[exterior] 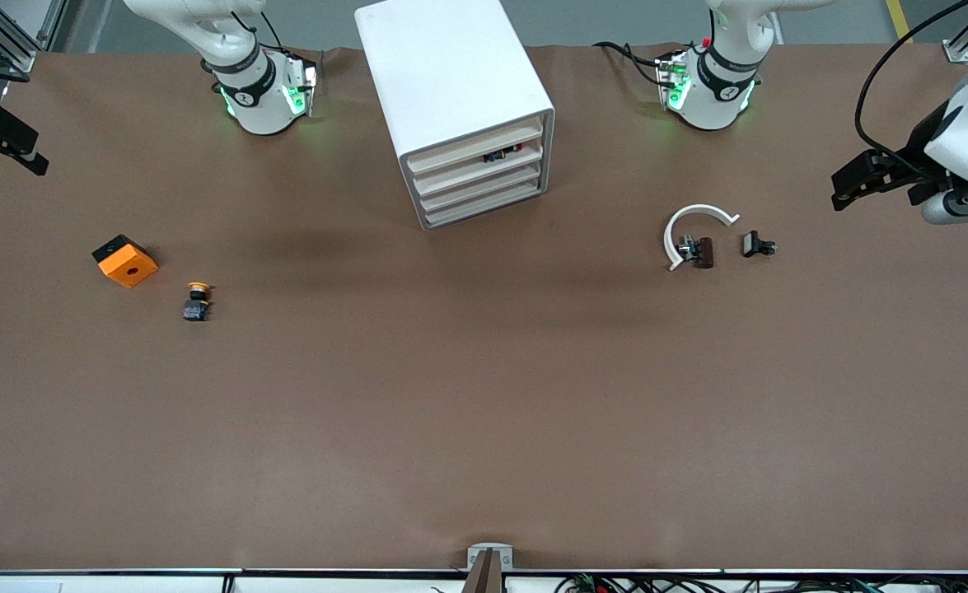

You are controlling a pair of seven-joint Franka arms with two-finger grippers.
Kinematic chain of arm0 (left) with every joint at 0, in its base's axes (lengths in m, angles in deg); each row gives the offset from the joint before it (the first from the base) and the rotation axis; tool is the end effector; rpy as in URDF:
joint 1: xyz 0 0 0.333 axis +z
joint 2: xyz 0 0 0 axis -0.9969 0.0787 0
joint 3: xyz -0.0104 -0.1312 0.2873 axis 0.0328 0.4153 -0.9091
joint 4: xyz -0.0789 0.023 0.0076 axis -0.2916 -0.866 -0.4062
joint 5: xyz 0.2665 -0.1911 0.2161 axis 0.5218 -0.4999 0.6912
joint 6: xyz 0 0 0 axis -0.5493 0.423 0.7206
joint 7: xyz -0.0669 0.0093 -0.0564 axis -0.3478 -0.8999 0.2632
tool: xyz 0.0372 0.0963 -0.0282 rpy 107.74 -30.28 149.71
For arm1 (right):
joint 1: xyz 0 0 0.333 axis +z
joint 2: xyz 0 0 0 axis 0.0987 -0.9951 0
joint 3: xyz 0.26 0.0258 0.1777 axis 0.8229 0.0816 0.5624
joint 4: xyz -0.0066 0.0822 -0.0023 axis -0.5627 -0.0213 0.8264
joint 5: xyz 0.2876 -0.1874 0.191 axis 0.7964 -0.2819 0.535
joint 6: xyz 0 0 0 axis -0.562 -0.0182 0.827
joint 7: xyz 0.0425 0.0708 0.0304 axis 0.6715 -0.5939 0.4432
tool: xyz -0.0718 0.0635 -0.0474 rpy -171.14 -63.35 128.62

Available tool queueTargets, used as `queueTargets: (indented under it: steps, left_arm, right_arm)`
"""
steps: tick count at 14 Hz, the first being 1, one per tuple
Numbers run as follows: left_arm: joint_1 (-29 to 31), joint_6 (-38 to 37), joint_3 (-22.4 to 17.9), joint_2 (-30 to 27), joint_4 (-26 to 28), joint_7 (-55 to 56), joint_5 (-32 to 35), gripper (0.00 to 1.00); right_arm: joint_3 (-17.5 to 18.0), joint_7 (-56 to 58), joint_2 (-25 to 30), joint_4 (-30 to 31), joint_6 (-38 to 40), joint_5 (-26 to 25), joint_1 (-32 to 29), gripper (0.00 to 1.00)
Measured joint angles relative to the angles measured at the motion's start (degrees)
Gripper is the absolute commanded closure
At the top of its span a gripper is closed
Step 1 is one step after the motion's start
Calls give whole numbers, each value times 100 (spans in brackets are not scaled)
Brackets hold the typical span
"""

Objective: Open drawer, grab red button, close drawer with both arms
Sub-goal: 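Move the left gripper toward the white drawer cabinet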

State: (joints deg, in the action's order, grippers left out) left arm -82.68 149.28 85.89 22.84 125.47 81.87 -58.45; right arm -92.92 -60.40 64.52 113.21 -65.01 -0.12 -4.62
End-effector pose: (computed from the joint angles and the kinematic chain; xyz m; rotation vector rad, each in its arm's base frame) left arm 0.5351 -0.0538 0.6318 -3.1014 -0.0766 0.0643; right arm 0.4954 -0.0378 0.6792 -3.1349 0.0369 -0.0452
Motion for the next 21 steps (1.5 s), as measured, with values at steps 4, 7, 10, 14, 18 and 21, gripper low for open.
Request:
queueTargets:
  steps: [4, 7, 10, 14, 18, 21]
  left_arm:
    - [4, -12, -8, 1, -3, 0, 0, 0]
    - [15, -13, -15, 82, -22, 0, 36, 0]
    - [22, -12, -17, 376, -174, 0, 41, 0]
    - [-12, 15, 2, 782, -226, 72, 41, 0]
    - [-140, 157, 59, 1341, -230, 905, 38, 0]
    - [-371, 231, 86, 1787, -233, 1698, 37, 0]
  right_arm:
    - [0, 0, 3, -72, 8, 0, 0, 0]
    - [-1, 0, 3, -95, 35, 0, 0, 0]
    - [-1, -1, 3, -95, 40, 0, 0, 0]
    - [-4, -1, 3, -95, 53, 0, 0, 0]
    - [-4, -1, 3, -95, 59, 0, 1, 0]
    - [-4, -1, 1, -94, 59, 0, 1, 0]
